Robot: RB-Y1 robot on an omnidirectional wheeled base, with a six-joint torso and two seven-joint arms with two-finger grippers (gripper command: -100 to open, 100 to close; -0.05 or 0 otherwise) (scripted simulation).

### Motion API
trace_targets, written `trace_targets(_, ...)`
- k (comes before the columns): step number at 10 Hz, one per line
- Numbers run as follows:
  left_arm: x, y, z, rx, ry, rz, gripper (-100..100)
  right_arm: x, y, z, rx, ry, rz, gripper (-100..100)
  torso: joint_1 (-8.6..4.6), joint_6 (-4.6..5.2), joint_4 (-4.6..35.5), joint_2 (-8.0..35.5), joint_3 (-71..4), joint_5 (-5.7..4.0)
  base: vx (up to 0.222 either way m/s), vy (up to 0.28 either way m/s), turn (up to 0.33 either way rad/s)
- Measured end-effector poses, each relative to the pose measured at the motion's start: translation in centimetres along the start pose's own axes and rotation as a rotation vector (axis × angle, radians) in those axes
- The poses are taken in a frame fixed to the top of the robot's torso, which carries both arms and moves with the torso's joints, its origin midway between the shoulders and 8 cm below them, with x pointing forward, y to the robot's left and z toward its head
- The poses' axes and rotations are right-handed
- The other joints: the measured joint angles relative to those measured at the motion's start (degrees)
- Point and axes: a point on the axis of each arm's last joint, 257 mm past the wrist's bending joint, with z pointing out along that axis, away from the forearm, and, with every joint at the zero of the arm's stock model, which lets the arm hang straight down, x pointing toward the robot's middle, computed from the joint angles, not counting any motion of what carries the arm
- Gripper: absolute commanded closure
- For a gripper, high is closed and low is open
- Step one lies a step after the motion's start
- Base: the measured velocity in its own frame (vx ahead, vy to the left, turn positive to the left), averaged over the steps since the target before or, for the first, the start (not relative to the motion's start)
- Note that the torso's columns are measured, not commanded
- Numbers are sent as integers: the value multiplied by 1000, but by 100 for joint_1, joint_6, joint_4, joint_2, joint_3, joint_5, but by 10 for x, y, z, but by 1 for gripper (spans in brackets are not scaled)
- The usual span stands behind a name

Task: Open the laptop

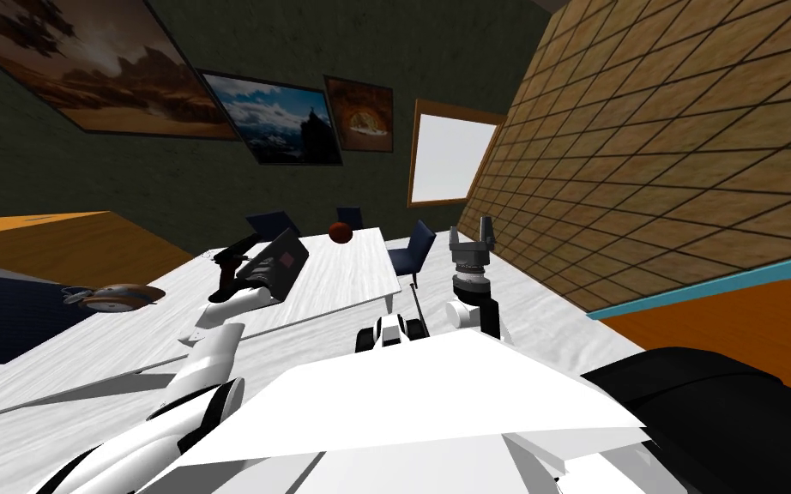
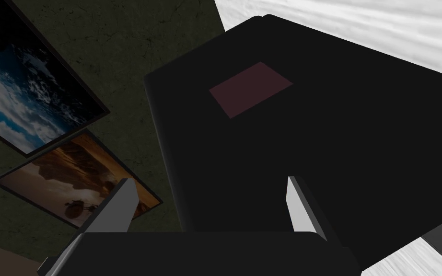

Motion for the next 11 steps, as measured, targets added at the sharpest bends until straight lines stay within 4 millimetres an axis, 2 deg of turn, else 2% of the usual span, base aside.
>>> trace_targets(1, -3, 9, 0, -17, -2, -3, -100, 0, 0, 0, 0, 0, 0, 0, 6, 0, 0, 0, 0, 1, 14, -58, 154)
trace_targets(2, -7, -6, 7, 5, 3, 4, -100, 0, 0, 0, 0, 0, 0, 0, -14, -3, 0, -4, -4, -5, 5, -79, 141)
trace_targets(3, -14, -12, 12, 15, -2, 7, -100, 0, 0, 0, 0, 0, 0, 0, -21, -1, 0, -1, -1, -7, 7, -57, 16)
trace_targets(5, -23, 7, 13, -20, -11, 3, -100, 0, 0, 0, 0, 0, 0, 0, 4, 1, 0, 0, 0, 1, 4, -36, 68)
trace_targets(6, -28, -4, 20, 0, -13, 9, -100, 0, 0, 0, 0, 0, 0, 0, -8, -4, 1, 0, -1, -3, 3, -95, 87)
trace_targets(10, -76, 0, 27, -18, -65, 6, -100, 0, 0, 0, 0, 0, 0, 0, -4, -18, 4, 11, 6, -6, 8, -72, 83)
trace_targets(11, -82, 6, 28, -32, -74, 5, -100, 0, 0, 0, 0, 0, 0, 0, 8, -5, 1, 6, 4, 1, 2, -12, 1)
